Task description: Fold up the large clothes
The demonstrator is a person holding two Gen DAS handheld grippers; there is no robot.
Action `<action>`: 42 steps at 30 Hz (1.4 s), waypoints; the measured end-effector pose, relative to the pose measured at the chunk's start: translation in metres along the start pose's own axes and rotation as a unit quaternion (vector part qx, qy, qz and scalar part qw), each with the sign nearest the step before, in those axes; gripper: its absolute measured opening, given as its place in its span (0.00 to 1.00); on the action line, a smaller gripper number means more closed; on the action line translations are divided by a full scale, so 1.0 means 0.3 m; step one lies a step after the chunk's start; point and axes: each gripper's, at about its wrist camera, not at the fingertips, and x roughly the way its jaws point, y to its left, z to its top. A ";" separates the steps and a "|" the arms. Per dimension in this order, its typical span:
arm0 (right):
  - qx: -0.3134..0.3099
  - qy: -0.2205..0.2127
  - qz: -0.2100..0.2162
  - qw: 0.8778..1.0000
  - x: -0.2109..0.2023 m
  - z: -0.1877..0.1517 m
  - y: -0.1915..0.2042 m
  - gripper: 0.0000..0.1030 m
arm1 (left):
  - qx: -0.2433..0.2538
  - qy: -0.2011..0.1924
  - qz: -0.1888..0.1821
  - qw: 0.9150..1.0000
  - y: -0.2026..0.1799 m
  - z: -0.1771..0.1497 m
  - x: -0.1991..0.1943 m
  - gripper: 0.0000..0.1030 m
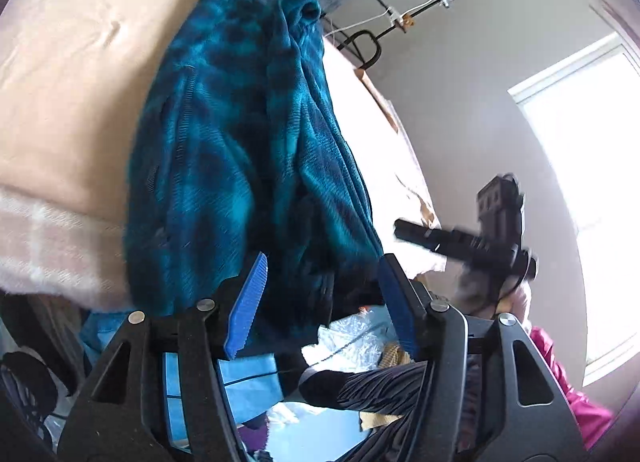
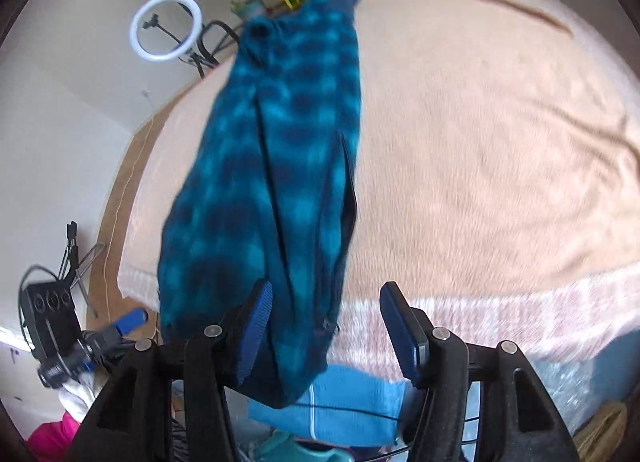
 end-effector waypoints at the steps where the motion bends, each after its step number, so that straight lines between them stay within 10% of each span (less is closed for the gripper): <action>1: 0.009 0.005 0.010 1.000 0.021 0.007 -0.010 0.58 | 0.005 0.007 0.011 1.000 -0.015 0.020 0.030 0.58; 9: 0.038 0.038 0.072 0.996 0.176 0.039 -0.004 0.51 | 0.033 0.061 0.063 0.996 -0.066 0.043 0.210 0.56; 12: 0.021 0.037 0.068 0.997 0.196 0.025 0.027 0.42 | 0.060 0.070 0.086 0.992 -0.076 0.038 0.263 0.15; 15: 0.013 0.030 0.051 0.998 0.174 0.031 0.039 0.14 | 0.023 0.063 0.045 0.997 -0.071 0.051 0.268 0.10; 20: 0.014 -0.038 0.075 0.996 -0.010 0.051 0.022 0.12 | -0.035 0.029 -0.099 0.994 -0.108 0.060 0.192 0.09; 25: 0.016 0.008 0.018 1.000 0.082 0.010 0.010 0.13 | 0.011 0.081 0.004 0.997 -0.007 0.003 0.297 0.09; 31: -0.049 -0.010 -0.068 0.996 0.073 -0.014 0.094 0.27 | 0.048 0.086 0.011 0.995 -0.057 0.009 0.252 0.21; 33: -0.046 -0.032 -0.060 0.997 0.023 -0.025 0.114 0.33 | 0.059 0.067 0.021 0.996 -0.068 0.011 0.166 0.46; 38: -0.064 -0.074 -0.027 0.995 -0.058 -0.100 0.179 0.34 | 0.067 -0.051 0.129 0.988 0.012 0.012 -0.096 0.66; 42: -0.121 -0.073 -0.018 0.990 -0.018 -0.156 0.307 0.36 | -0.007 -0.020 0.158 0.987 0.150 0.034 -0.069 0.68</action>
